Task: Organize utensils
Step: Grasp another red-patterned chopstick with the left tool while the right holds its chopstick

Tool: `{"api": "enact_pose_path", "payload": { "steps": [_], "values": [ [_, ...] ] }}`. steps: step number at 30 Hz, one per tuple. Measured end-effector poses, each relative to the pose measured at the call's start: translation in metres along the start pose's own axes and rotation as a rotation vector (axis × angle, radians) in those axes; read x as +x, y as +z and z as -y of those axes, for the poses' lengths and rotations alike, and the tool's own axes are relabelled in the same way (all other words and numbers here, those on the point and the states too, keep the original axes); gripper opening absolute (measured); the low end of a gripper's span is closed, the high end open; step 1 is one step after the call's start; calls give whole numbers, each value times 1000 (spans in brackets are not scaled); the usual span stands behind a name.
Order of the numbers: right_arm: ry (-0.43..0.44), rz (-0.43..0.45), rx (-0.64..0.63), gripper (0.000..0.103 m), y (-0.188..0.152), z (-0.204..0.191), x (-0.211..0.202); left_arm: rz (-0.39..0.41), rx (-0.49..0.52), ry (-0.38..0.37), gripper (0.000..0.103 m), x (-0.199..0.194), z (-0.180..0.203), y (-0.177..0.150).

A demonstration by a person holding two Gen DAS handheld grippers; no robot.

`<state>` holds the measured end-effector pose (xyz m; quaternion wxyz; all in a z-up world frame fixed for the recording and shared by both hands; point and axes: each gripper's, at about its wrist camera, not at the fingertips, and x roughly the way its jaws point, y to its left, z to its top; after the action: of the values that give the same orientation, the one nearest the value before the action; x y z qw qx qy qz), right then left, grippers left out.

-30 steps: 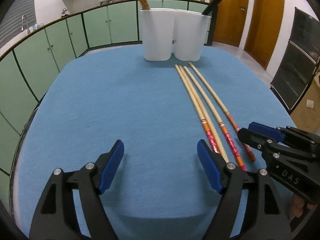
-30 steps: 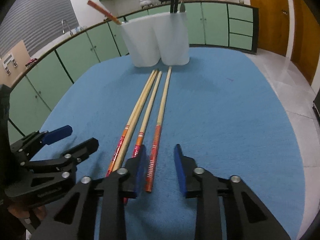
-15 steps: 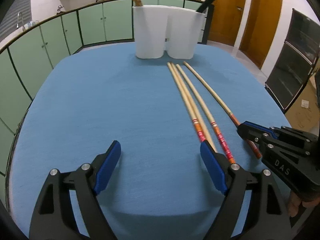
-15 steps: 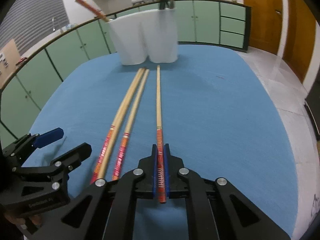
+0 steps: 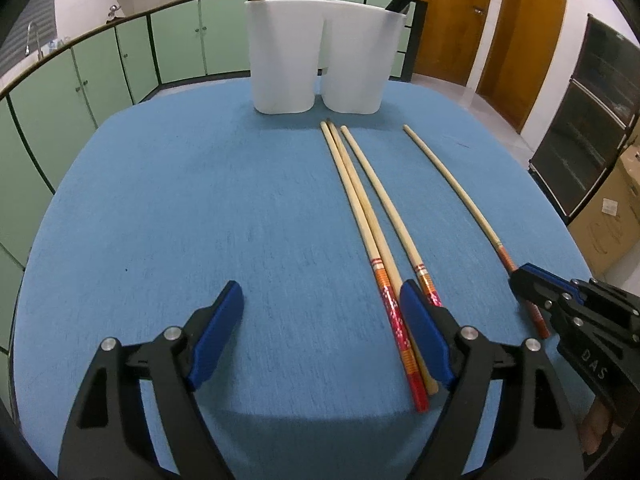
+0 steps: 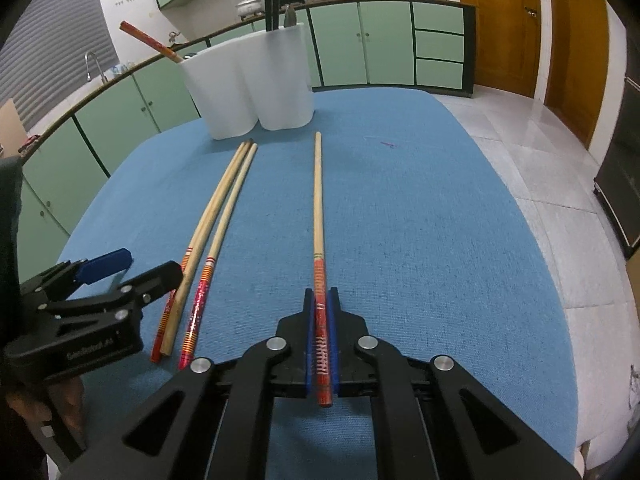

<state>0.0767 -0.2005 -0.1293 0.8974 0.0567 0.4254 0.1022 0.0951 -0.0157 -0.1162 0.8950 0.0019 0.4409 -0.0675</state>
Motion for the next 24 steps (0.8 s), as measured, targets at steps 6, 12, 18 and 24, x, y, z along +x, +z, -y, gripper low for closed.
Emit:
{"api": "enact_pose_path", "payload": {
  "steps": [6, 12, 18, 24],
  "values": [
    [1, 0, 3, 6, 1, 0, 2, -3, -14, 8, 73, -1, -3, 0],
    [-2, -2, 0, 6, 2, 0, 2, -24, -28, 1, 62, 3, 2, 7],
    [0, -3, 1, 6, 2, -1, 2, -35, -48, -12, 61, 2, 2, 8],
    [3, -3, 4, 6, 1, -1, 3, -30, -29, 0, 61, 5, 6, 8]
  ]
}}
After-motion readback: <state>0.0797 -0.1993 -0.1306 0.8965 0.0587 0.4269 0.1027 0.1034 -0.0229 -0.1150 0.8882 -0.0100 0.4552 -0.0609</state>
